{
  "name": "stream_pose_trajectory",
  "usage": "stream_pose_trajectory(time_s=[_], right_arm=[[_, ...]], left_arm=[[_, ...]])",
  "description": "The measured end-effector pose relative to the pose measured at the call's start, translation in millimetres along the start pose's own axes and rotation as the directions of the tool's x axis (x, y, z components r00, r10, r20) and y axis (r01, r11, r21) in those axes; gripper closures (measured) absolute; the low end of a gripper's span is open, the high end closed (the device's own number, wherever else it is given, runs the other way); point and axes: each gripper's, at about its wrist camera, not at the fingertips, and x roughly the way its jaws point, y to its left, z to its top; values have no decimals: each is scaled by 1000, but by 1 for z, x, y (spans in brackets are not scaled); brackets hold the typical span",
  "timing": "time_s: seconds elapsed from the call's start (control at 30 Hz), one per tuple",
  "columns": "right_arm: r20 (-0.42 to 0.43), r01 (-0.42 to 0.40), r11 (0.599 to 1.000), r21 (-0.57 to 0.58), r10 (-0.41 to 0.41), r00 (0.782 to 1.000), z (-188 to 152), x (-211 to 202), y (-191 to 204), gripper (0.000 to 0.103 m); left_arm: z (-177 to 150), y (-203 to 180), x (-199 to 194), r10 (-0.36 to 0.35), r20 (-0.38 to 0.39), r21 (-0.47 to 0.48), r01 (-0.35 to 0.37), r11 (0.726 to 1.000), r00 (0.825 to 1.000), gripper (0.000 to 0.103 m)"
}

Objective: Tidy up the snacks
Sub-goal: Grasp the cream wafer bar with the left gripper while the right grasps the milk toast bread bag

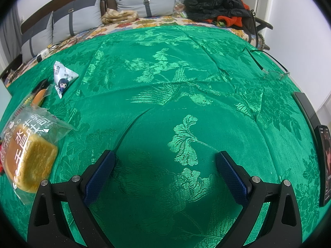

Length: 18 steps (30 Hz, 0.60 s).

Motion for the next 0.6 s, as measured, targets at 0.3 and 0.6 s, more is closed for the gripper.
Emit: stream_pose_trajectory(time_s=[0.3, 0.6], right_arm=[[-1, -1, 1000, 1, 1, 1000, 0, 1, -2, 3], [-231, -538, 679, -500, 494, 838, 48, -72, 80, 5]], left_arm=[[-14, -4, -11, 14, 4, -58, -14, 998, 1000, 74], [-33, -1, -23, -65, 20, -79, 66, 995, 998, 74]])
